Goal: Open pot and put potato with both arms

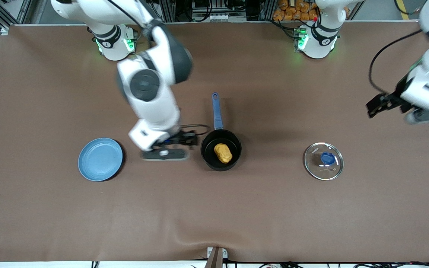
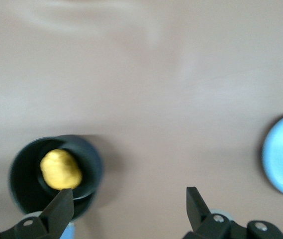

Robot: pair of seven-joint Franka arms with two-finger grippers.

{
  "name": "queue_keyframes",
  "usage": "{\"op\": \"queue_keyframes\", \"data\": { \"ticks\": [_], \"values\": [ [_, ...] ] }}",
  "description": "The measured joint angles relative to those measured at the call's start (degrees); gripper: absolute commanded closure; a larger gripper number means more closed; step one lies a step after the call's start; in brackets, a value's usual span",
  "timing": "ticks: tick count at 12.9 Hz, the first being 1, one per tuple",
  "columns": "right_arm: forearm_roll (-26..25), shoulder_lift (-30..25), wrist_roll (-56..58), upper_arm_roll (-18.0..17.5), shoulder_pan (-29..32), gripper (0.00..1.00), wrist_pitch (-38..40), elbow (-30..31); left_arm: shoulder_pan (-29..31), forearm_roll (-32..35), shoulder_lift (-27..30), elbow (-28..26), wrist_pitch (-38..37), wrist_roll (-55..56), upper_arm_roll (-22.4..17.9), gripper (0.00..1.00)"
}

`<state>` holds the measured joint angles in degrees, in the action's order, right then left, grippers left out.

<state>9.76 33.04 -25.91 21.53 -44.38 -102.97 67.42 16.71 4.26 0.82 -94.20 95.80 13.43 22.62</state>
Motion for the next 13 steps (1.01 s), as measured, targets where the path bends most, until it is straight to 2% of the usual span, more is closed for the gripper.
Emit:
{"op": "queue_keyframes", "data": {
  "ticks": [3,6,9,13],
  "values": [
    [0.0,-5.8,4.9,5.4,0.3,0.0,3.6,3.6,0.1,-2.0,-0.2,5.5,-4.8,-0.1,-0.1,0.0],
    [-0.1,-11.7,12.7,9.0,1.4,0.0,3.8,10.1,0.1,-2.3,-1.1,6.0,-5.1,-0.1,-0.3,0.0],
    [-0.1,-16.0,21.6,9.8,6.7,0.0,4.3,14.6,0.1,-2.4,-1.8,6.2,-5.1,-0.1,-0.3,0.0],
    [-0.1,-18.1,28.0,9.1,14.5,0.0,5.7,17.0,0.2,-3.9,-2.5,6.4,-5.1,-0.1,-0.3,0.0]
  ]
}}
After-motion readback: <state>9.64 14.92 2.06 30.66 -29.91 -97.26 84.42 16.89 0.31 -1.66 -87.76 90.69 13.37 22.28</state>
